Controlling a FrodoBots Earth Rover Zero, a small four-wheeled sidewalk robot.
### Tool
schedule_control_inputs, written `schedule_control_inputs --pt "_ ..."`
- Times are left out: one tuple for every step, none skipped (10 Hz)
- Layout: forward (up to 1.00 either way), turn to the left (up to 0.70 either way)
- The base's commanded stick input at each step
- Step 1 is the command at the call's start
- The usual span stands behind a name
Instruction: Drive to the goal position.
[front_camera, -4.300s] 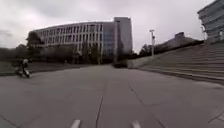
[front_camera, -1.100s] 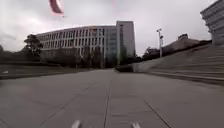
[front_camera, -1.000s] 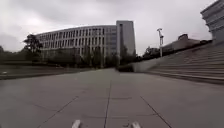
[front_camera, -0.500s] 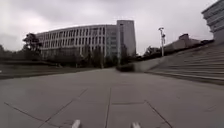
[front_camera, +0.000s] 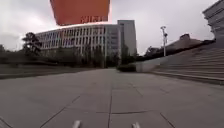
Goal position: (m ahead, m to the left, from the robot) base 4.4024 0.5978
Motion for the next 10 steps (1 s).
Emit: schedule_control_inputs --pt "0.7 0.0" --pt "0.7 0.0" --pt "0.7 0.0" --pt "0.7 0.0" --pt "0.7 0.0" --pt "0.7 0.0" --pt "0.7 0.0" --pt "0.7 0.0" --pt "0.7 0.0" --pt "0.7 0.0"
